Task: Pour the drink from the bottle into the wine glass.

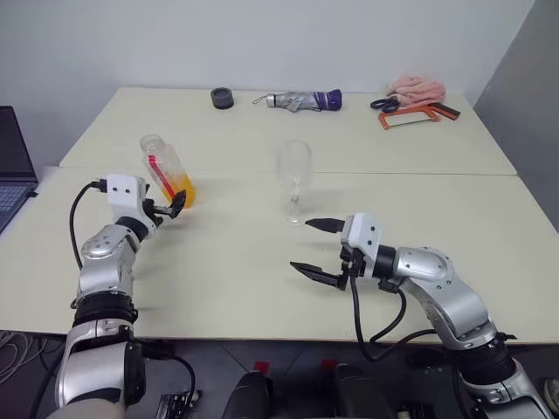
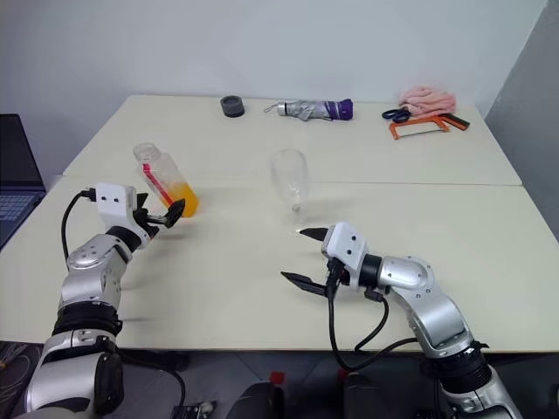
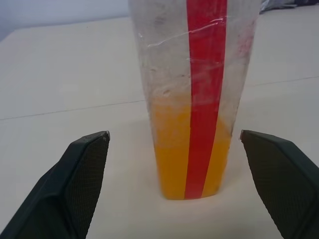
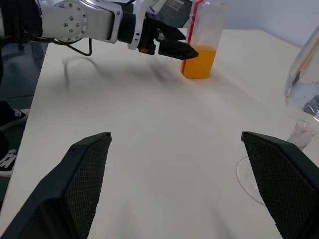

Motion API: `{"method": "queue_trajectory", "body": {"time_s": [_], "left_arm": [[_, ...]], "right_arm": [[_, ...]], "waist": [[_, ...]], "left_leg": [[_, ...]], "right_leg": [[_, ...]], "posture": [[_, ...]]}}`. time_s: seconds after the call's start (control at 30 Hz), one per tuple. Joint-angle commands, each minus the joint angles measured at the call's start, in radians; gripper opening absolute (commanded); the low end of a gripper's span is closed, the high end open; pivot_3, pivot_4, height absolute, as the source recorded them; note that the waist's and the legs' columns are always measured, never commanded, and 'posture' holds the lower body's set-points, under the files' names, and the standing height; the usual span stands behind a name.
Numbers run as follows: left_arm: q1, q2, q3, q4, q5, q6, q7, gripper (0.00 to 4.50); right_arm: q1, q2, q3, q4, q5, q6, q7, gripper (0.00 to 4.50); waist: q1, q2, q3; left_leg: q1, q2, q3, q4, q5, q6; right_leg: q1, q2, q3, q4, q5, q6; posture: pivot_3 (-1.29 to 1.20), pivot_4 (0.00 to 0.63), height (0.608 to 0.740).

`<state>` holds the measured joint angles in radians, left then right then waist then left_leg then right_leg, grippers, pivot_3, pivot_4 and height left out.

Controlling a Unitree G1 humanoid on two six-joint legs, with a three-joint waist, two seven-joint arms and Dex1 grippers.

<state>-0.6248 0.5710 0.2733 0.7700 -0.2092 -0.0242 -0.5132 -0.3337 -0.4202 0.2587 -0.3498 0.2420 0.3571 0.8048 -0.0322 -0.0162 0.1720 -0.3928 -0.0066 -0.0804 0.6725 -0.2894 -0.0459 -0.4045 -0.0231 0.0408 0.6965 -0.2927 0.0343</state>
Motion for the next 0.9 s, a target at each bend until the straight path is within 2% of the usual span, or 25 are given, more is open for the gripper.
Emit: {"method": "queue_trajectory", "body": {"time_s": [0.03,0.17,0.2,0.3,0.33,0.5,0.7,0.9], "left_arm": [[-0.057,0.020,-0.004,0.056,0.017,-0.049,-0.007,4.50],[-0.103,0.019,-0.009,0.134,0.031,-0.080,-0.005,4.50],[-0.111,0.018,-0.010,0.149,0.033,-0.087,-0.005,4.12],[-0.135,0.013,-0.007,0.191,0.033,-0.103,-0.010,3.38],[-0.142,0.012,-0.007,0.202,0.033,-0.107,-0.011,2.98],[-0.163,0.010,-0.007,0.231,0.031,-0.121,-0.030,1.72],[-0.158,0.009,-0.028,0.179,0.042,-0.134,-0.058,1.66],[-0.131,-0.010,-0.125,-0.060,0.105,-0.139,-0.073,1.66]], "right_arm": [[-0.025,0.006,-0.005,-0.019,-0.002,-0.024,-0.005,4.46],[-0.039,0.027,-0.015,-0.012,0.017,-0.026,-0.006,4.46],[-0.042,0.031,-0.017,-0.012,0.020,-0.026,-0.006,4.50],[-0.051,0.036,-0.010,-0.005,0.016,-0.032,0.000,4.50],[-0.054,0.038,-0.008,-0.003,0.014,-0.033,0.001,4.50],[-0.056,0.041,-0.003,-0.004,0.011,-0.036,-0.001,4.50],[-0.045,0.036,-0.019,-0.023,0.011,-0.033,-0.017,4.50],[-0.019,0.043,-0.116,-0.096,0.086,0.043,-0.092,4.50]], "waist": [[0.000,0.000,0.000],[0.000,0.000,0.000],[0.000,0.000,0.000],[0.000,0.000,0.000],[0.000,0.000,0.000],[0.000,0.000,0.000],[0.000,0.000,0.000],[0.002,0.000,0.000]], "left_leg": [[0.000,0.000,0.000,0.000,0.000,0.000],[-0.001,0.000,0.000,0.001,0.000,0.000],[-0.001,0.000,0.000,0.001,0.000,0.000],[-0.001,0.000,0.000,0.002,0.000,0.000],[-0.001,0.000,-0.001,0.002,0.000,0.000],[-0.001,0.000,-0.001,0.003,0.000,0.000],[-0.002,0.000,-0.001,0.003,0.000,0.000],[-0.005,0.001,-0.004,0.005,0.000,0.000]], "right_leg": [[0.000,0.000,0.000,0.000,0.000,0.000],[0.000,0.000,0.000,0.000,0.000,0.000],[0.000,0.000,0.000,0.000,0.000,0.000],[0.000,0.000,0.000,0.001,0.000,0.000],[0.000,0.000,-0.001,0.001,0.000,0.000],[0.000,0.000,-0.001,0.001,0.000,0.000],[0.000,0.000,-0.001,0.001,0.000,0.000],[-0.002,-0.001,-0.002,0.001,0.000,0.000]], "posture": [[0.00,0.150,0.740],[0.00,0.150,0.740],[0.00,0.150,0.740],[0.00,0.150,0.740],[0.00,0.150,0.740],[0.00,0.150,0.740],[0.00,0.150,0.740],[0.00,0.150,0.740]]}}
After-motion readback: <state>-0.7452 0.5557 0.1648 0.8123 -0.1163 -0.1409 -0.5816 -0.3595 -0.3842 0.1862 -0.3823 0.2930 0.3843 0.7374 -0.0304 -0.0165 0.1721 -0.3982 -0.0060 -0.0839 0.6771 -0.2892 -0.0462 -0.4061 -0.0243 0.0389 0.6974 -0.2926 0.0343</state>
